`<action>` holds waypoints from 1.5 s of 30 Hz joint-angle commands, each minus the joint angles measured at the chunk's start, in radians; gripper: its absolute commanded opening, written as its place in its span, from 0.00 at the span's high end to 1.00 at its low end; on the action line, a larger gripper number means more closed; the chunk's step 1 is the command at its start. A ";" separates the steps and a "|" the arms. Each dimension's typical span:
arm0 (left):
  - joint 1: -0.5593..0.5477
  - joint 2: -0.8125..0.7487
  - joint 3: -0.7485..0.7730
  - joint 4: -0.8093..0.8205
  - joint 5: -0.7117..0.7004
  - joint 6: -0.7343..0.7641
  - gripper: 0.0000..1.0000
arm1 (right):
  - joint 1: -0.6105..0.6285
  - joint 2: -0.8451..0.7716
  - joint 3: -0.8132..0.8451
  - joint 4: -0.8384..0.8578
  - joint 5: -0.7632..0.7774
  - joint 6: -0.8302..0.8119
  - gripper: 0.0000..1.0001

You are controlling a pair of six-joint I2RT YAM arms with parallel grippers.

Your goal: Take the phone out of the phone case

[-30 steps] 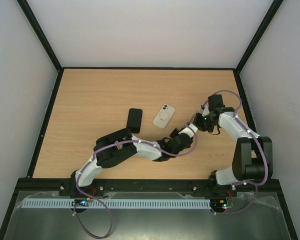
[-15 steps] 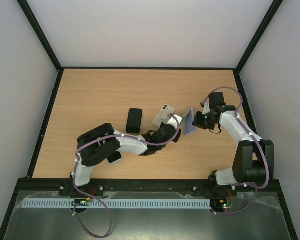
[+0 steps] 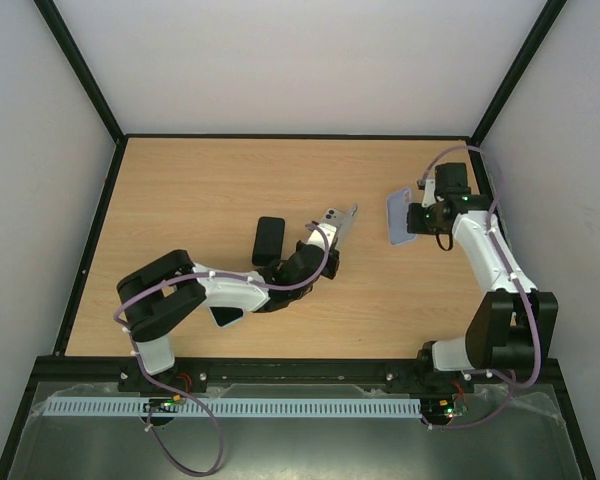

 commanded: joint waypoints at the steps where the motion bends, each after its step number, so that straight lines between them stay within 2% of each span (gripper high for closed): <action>1: -0.032 -0.084 -0.015 0.065 -0.071 0.052 0.97 | -0.081 0.038 0.061 0.026 0.058 -0.145 0.98; 4: -0.058 -0.102 -0.022 0.051 -0.104 0.079 0.97 | -0.160 0.099 0.090 0.043 0.007 -0.243 0.98; 9: -0.093 -0.113 -0.017 0.017 -0.146 0.107 0.97 | -0.296 0.212 0.125 -0.014 -0.207 -0.428 0.98; 16: -0.142 -0.109 -0.018 -0.006 -0.205 0.112 0.97 | -0.412 0.371 0.140 -0.036 -0.275 -0.492 0.98; 21: -0.172 -0.100 -0.021 -0.024 -0.243 0.114 0.97 | -0.449 0.450 0.116 0.031 -0.257 -0.488 0.97; 22: -0.177 -0.098 -0.018 -0.035 -0.248 0.114 0.97 | -0.451 0.455 0.112 0.043 -0.249 -0.483 0.92; 23: -0.182 -0.098 -0.016 -0.043 -0.252 0.115 0.97 | -0.453 0.454 0.105 0.057 -0.242 -0.475 0.79; 26: -0.197 -0.097 0.001 -0.091 -0.272 0.122 0.97 | -0.457 0.389 0.062 0.107 -0.202 -0.450 0.57; 29: -0.214 -0.097 0.017 -0.142 -0.301 0.117 0.97 | -0.457 0.249 -0.006 0.138 -0.187 -0.437 0.48; 34: -0.268 -0.096 0.033 -0.235 -0.375 0.092 0.97 | -0.431 0.029 -0.071 0.034 -0.301 -0.435 0.45; 37: -0.317 -0.092 0.042 -0.327 -0.451 0.050 0.97 | -0.343 -0.120 -0.128 0.055 -0.320 -0.356 0.42; 41: -0.377 -0.076 0.115 -0.613 -0.542 -0.059 0.97 | -0.201 -0.257 -0.162 0.112 -0.327 -0.211 0.38; 45: -0.447 -0.018 0.223 -0.950 -0.629 -0.217 0.97 | -0.176 -0.293 -0.174 0.120 -0.427 -0.133 0.37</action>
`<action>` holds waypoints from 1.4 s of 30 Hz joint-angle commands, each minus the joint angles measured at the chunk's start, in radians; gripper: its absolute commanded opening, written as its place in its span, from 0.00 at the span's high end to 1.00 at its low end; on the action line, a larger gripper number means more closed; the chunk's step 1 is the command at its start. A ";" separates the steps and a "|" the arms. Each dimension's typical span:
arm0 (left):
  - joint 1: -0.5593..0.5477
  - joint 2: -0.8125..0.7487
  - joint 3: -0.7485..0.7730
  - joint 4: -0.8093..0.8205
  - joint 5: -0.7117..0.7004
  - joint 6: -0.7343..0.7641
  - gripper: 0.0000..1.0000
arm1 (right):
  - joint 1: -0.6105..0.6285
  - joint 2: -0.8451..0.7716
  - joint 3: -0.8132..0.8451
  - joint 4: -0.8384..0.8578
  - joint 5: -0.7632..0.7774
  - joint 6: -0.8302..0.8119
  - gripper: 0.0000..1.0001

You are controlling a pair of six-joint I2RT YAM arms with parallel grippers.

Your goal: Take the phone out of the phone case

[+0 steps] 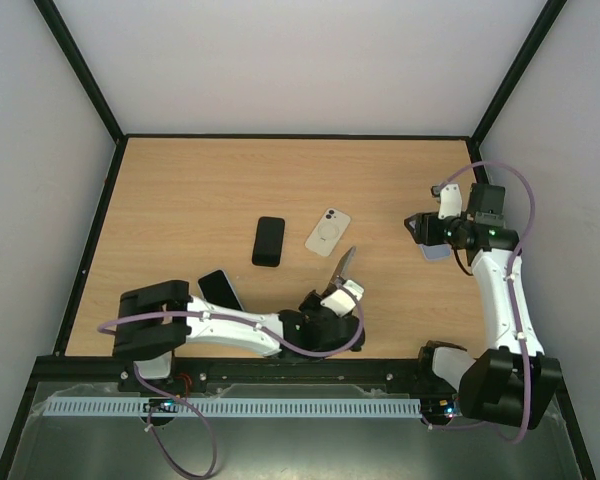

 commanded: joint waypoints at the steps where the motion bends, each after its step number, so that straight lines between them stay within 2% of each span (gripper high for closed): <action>1: -0.061 0.069 0.141 -0.433 -0.164 -0.219 0.97 | 0.012 -0.024 -0.024 0.027 -0.088 0.123 0.37; 6: -0.095 0.265 0.332 -0.800 -0.209 -0.391 0.97 | 0.013 -0.080 -0.066 0.100 -0.092 0.160 0.37; 10: -0.093 0.380 0.422 -0.922 -0.257 -0.421 0.97 | 0.013 -0.134 -0.172 0.251 -0.133 0.211 0.37; 13: -0.079 0.412 0.421 -0.893 -0.233 -0.364 0.97 | 0.013 -0.126 -0.175 0.248 -0.133 0.209 0.37; 17: -0.054 0.422 0.382 -0.747 -0.145 -0.233 0.96 | 0.013 -0.123 -0.182 0.254 -0.107 0.199 0.37; 22: -0.025 0.416 0.342 -0.613 -0.029 -0.134 0.85 | 0.013 -0.142 -0.187 0.255 -0.098 0.195 0.37; 26: -0.004 0.394 0.328 -0.533 0.076 -0.112 0.77 | 0.013 -0.146 -0.191 0.255 -0.085 0.189 0.37; 29: 0.012 0.364 0.315 -0.483 0.145 -0.105 0.68 | 0.013 -0.136 -0.190 0.249 -0.078 0.182 0.37; 32: 0.038 0.309 0.278 -0.426 0.241 -0.115 0.47 | 0.013 -0.127 -0.191 0.240 -0.075 0.170 0.35; 35: 0.087 0.208 0.207 -0.353 0.369 -0.135 0.33 | 0.012 -0.123 -0.192 0.238 -0.065 0.163 0.33; 38: 0.156 0.088 0.114 -0.269 0.487 -0.137 0.20 | 0.012 -0.119 -0.188 0.230 -0.071 0.154 0.32; 41: 0.264 0.007 0.070 -0.202 0.607 -0.135 0.13 | 0.012 -0.118 -0.187 0.226 -0.073 0.149 0.32; 42: 0.300 -0.008 0.064 -0.188 0.628 -0.131 0.08 | 0.012 -0.116 -0.186 0.224 -0.073 0.146 0.32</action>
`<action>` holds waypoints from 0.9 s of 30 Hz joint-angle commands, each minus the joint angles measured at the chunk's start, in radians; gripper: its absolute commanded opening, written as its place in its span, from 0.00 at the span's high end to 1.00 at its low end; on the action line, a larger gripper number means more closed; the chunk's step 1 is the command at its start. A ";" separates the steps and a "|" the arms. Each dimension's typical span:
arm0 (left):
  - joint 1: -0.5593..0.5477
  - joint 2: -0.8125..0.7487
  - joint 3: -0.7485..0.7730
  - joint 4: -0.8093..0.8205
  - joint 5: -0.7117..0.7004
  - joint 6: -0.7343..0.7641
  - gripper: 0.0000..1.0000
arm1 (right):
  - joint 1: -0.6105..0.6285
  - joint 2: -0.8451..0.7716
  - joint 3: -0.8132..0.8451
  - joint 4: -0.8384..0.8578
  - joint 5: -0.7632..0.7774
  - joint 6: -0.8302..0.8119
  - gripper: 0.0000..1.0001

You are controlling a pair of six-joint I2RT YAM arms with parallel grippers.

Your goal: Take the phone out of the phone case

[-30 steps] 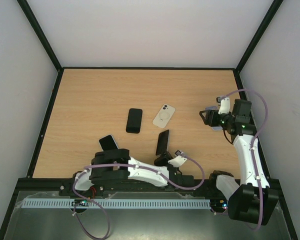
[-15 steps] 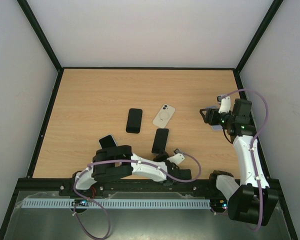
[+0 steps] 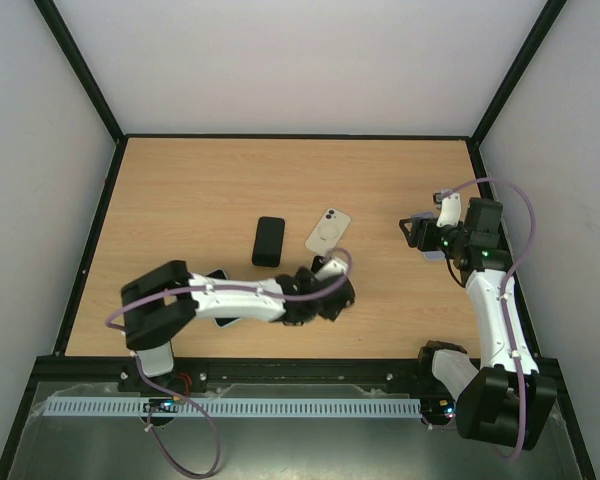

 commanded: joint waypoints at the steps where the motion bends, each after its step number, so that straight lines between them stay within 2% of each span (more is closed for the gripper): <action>1: 0.148 -0.089 -0.038 0.136 0.200 0.003 0.01 | 0.002 0.005 -0.004 0.001 0.009 -0.023 0.30; 6: 0.310 -0.040 0.022 0.163 0.333 0.068 0.00 | 0.002 0.005 -0.002 -0.005 0.006 -0.030 0.29; 10: 0.394 0.073 0.150 0.099 0.355 0.146 0.00 | 0.002 0.005 0.004 -0.014 0.001 -0.035 0.29; 13: 0.444 0.171 0.265 0.041 0.435 0.184 0.00 | 0.002 0.000 0.007 -0.022 -0.003 -0.041 0.28; 20: 0.472 0.368 0.516 -0.108 0.405 0.221 0.00 | 0.002 -0.019 0.007 -0.029 -0.008 -0.046 0.28; 27: 0.474 0.501 0.684 -0.239 0.355 0.238 0.00 | 0.002 -0.021 0.007 -0.034 -0.014 -0.048 0.28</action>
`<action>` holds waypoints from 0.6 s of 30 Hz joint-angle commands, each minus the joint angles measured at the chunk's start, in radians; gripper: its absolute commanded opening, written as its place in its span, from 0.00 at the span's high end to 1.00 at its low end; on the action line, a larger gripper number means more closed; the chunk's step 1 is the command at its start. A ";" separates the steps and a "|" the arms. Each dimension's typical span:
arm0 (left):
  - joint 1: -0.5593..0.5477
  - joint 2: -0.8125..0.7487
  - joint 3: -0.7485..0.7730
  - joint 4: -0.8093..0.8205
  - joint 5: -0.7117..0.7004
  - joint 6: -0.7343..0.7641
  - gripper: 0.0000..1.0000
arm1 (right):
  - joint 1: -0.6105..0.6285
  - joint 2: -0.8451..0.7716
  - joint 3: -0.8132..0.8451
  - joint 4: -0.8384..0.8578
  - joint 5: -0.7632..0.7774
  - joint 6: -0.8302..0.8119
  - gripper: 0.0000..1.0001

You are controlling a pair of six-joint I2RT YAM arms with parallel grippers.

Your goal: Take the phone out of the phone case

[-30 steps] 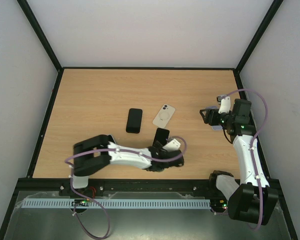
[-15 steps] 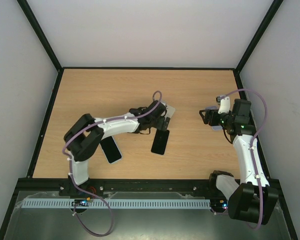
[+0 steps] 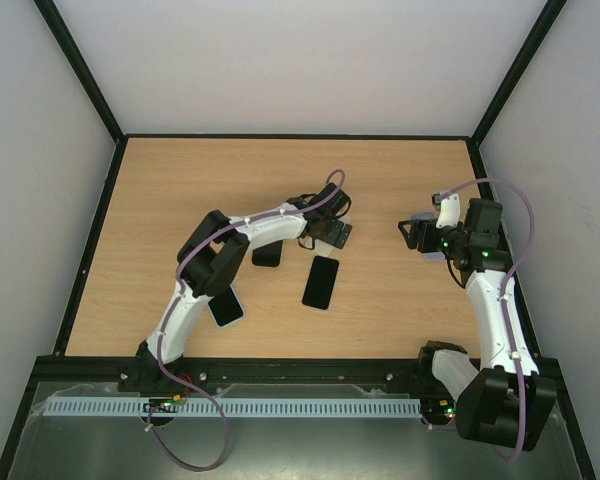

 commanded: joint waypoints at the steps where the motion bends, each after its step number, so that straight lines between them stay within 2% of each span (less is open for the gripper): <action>1: 0.004 0.057 0.086 -0.149 -0.043 0.024 0.00 | 0.002 -0.017 0.008 -0.021 -0.012 -0.018 0.28; 7: 0.005 0.091 0.129 -0.238 -0.031 0.032 0.01 | 0.002 -0.022 0.008 -0.021 -0.010 -0.017 0.28; 18: 0.023 0.126 0.145 -0.304 0.124 0.028 0.12 | 0.002 -0.017 0.005 -0.018 -0.005 -0.017 0.28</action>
